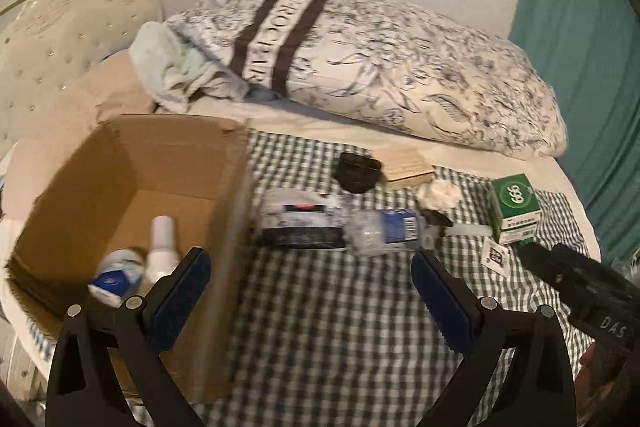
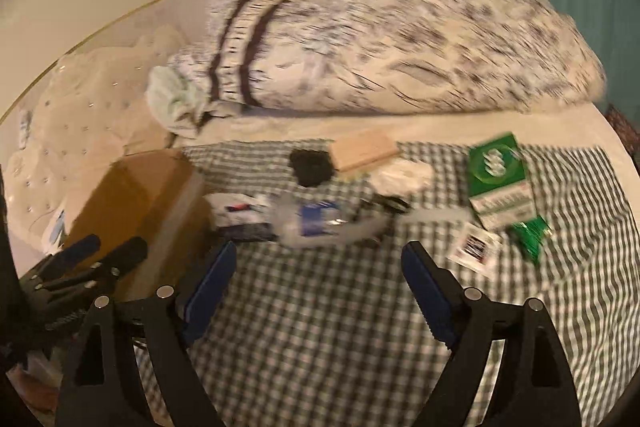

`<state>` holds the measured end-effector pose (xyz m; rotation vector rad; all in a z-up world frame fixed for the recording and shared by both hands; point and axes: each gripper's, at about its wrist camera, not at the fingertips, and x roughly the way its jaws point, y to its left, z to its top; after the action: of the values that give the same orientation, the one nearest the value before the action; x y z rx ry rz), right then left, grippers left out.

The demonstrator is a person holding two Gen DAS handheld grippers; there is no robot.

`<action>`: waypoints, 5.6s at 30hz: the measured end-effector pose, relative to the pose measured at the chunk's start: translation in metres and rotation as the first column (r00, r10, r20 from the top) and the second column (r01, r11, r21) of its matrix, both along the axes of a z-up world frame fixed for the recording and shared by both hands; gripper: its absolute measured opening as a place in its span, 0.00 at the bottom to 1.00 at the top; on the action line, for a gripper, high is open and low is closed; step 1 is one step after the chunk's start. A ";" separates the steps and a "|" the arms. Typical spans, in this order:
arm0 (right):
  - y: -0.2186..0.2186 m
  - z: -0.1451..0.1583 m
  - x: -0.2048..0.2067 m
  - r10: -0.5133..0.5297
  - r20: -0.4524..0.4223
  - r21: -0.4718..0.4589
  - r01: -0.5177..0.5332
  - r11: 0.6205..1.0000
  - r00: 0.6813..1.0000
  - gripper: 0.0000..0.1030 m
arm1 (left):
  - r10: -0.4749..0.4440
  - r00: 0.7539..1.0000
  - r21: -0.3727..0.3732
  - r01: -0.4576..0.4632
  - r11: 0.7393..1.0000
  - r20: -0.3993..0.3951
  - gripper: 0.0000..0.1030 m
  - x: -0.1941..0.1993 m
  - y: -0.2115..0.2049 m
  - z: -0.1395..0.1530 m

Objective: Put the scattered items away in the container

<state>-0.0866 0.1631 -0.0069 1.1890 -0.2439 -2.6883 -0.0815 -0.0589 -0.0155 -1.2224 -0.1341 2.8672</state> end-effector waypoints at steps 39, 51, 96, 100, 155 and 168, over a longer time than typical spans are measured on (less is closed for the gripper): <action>0.092 -0.140 -0.068 -0.205 0.263 0.050 0.199 0.979 0.943 0.82 | -0.146 0.971 -0.020 0.152 0.988 0.187 1.00 -0.116 0.101 -0.148; 0.098 -0.154 -0.088 -0.243 0.252 0.071 0.233 0.970 0.937 0.82 | -0.083 0.969 0.050 0.074 0.996 0.231 1.00 -0.141 0.091 -0.168; 0.073 -0.097 -0.026 -0.149 0.109 0.069 0.142 0.987 0.983 0.11 | -0.068 0.983 0.050 0.060 0.997 0.169 0.94 -0.052 0.047 -0.123; 0.066 -0.100 -0.023 -0.164 0.092 0.106 0.154 0.982 0.982 0.60 | -0.073 0.980 0.045 0.066 0.997 0.183 0.94 -0.044 0.046 -0.132; -0.101 0.046 0.037 0.266 -0.137 0.053 -0.261 0.964 0.954 0.41 | 0.185 0.982 0.009 -0.185 0.983 -0.033 0.94 0.022 -0.100 0.033; -0.246 0.039 0.018 0.461 -0.117 0.022 -0.462 0.887 0.879 0.41 | 0.349 0.937 -0.011 -0.349 0.937 0.030 0.94 0.029 -0.223 0.000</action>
<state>-0.0683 -0.0827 0.0323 0.9335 0.0486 -2.3188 -0.0524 -0.2818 -0.0152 -1.3701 -0.3817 3.1445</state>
